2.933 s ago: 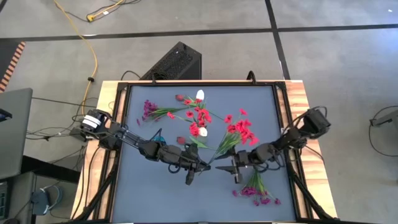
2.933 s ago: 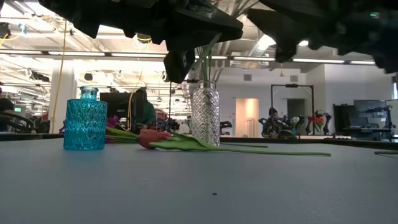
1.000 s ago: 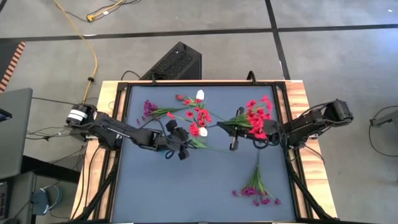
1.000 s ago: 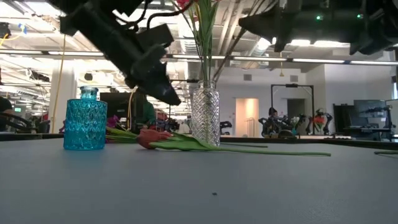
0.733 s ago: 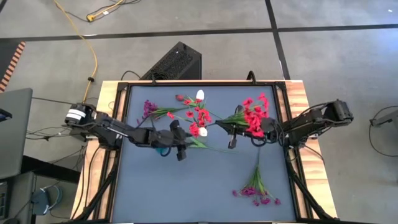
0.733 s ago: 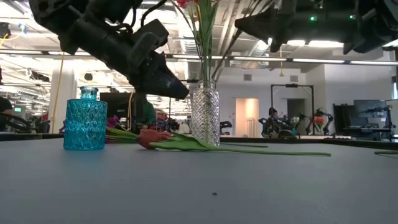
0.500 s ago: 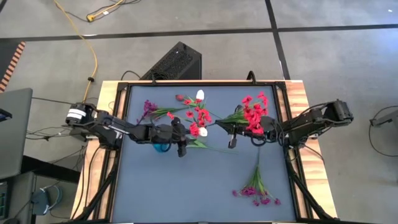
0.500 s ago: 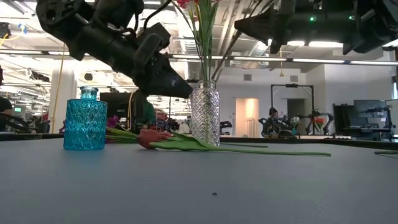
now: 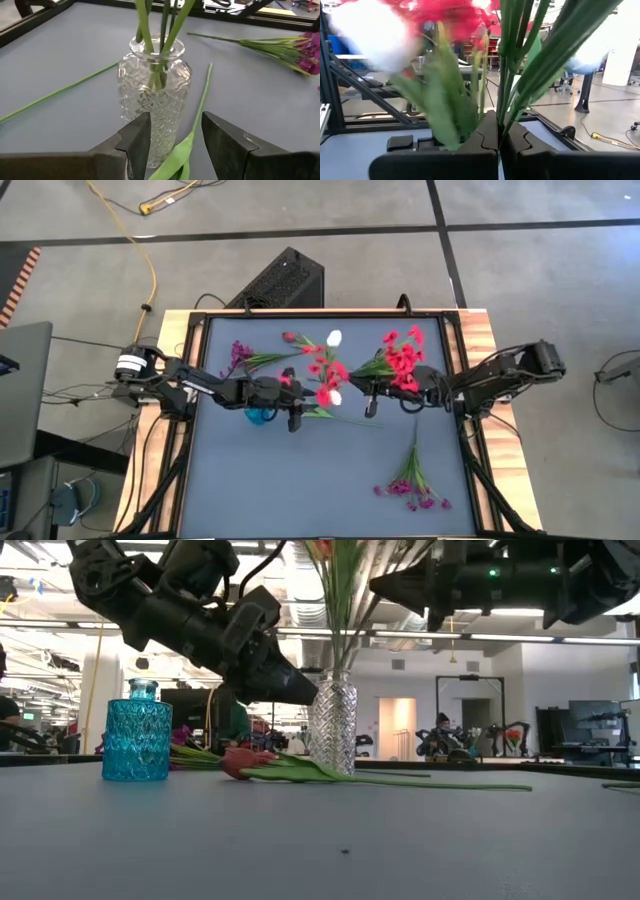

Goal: Sort flowers into vase by color
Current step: Put the red flowers into the transparent vase

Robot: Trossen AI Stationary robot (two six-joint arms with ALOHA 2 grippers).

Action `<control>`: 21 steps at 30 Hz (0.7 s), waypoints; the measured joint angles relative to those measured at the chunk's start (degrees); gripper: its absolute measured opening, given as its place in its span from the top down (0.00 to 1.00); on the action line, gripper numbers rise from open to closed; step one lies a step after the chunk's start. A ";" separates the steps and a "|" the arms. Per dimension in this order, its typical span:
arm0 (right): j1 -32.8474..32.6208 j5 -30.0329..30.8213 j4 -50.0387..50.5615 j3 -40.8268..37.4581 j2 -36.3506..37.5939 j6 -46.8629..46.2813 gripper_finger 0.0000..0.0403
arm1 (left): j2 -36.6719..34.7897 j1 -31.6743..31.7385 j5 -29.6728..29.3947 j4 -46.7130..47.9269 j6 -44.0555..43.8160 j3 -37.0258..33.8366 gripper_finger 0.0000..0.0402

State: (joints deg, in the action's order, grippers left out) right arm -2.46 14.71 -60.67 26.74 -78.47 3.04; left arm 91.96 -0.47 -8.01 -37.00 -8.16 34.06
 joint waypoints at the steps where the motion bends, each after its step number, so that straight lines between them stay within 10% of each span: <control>1: 0.00 -0.12 0.04 0.17 -0.51 -0.01 0.95 | 0.00 0.00 -0.11 0.05 0.00 0.00 0.59; 21: -0.81 2.58 6.93 3.37 3.70 3.40 0.94 | 0.00 -0.02 -0.15 0.27 0.96 0.00 0.59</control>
State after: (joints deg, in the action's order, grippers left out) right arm -3.27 17.29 -53.73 30.11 -74.77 6.43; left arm 91.96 -0.49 -8.16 -36.73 -7.20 34.06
